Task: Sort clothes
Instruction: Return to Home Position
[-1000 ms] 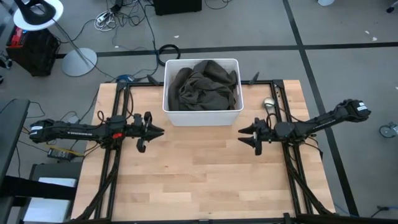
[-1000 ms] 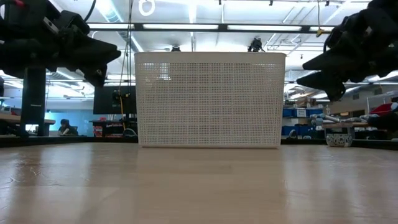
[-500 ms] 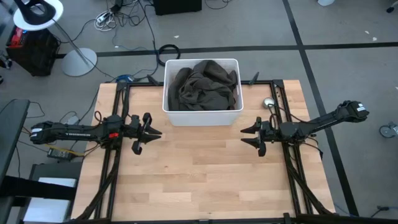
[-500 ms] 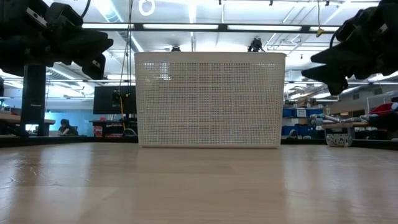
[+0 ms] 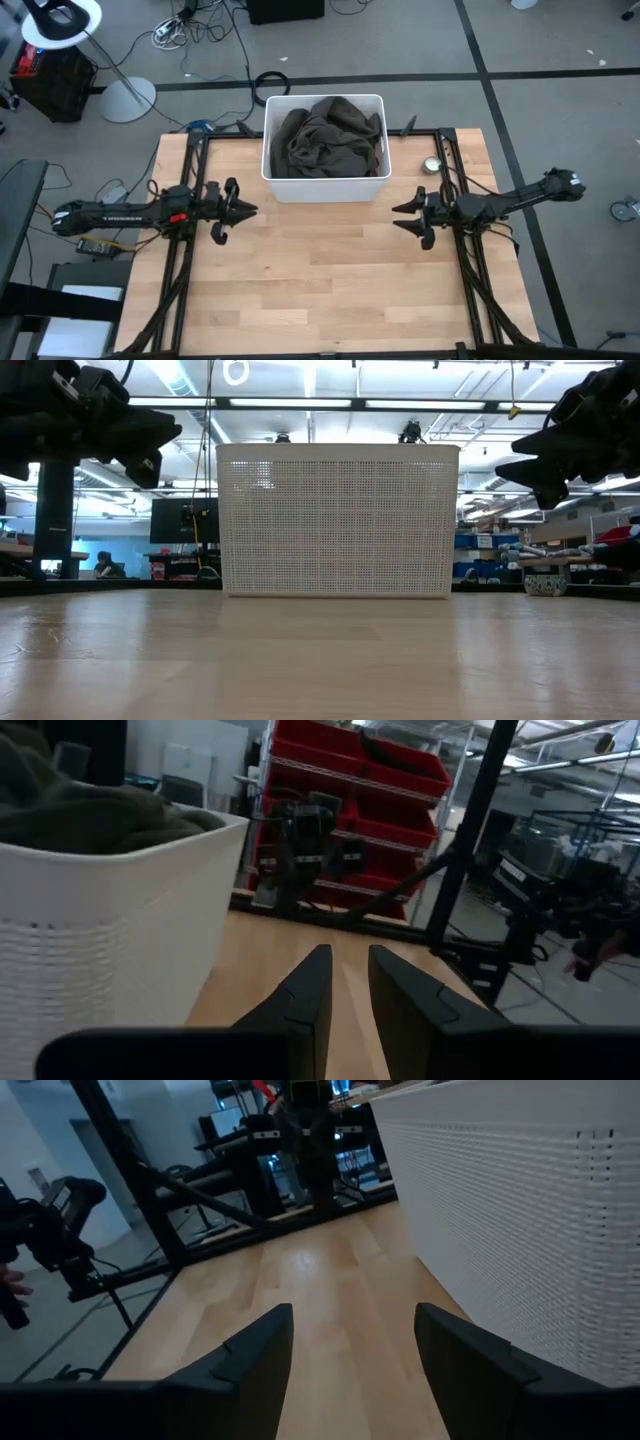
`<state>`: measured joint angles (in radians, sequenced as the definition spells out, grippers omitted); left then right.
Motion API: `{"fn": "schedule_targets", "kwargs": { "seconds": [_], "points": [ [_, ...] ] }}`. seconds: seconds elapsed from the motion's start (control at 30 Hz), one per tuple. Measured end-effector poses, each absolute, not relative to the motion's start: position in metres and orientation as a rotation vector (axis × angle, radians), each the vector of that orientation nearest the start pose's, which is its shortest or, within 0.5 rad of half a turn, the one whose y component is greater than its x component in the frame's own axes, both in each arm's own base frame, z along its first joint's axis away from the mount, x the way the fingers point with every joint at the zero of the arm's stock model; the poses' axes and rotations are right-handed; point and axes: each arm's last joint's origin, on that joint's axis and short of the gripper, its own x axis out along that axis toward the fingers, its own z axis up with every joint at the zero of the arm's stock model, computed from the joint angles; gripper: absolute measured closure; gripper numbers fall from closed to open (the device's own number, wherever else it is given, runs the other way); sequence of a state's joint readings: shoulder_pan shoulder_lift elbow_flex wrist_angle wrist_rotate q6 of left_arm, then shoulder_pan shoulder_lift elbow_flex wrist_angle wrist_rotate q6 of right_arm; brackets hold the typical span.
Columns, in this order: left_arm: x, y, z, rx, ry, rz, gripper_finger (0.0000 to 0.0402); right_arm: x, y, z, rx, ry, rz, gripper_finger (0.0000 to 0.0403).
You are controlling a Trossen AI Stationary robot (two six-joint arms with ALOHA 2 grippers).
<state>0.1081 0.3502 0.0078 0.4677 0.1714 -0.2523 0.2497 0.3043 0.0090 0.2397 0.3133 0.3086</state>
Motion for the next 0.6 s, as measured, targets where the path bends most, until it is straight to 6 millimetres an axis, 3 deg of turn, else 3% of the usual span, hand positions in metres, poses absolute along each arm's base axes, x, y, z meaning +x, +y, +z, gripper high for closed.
{"fn": "schedule_targets", "kwargs": {
  "seconds": [0.6],
  "points": [
    [0.097, 0.004, 0.175, -0.228, -0.097, 0.011, 0.0328, 0.107, 0.019, 0.168, 0.321, -0.001, -0.020, 0.0189]
  ]
}}
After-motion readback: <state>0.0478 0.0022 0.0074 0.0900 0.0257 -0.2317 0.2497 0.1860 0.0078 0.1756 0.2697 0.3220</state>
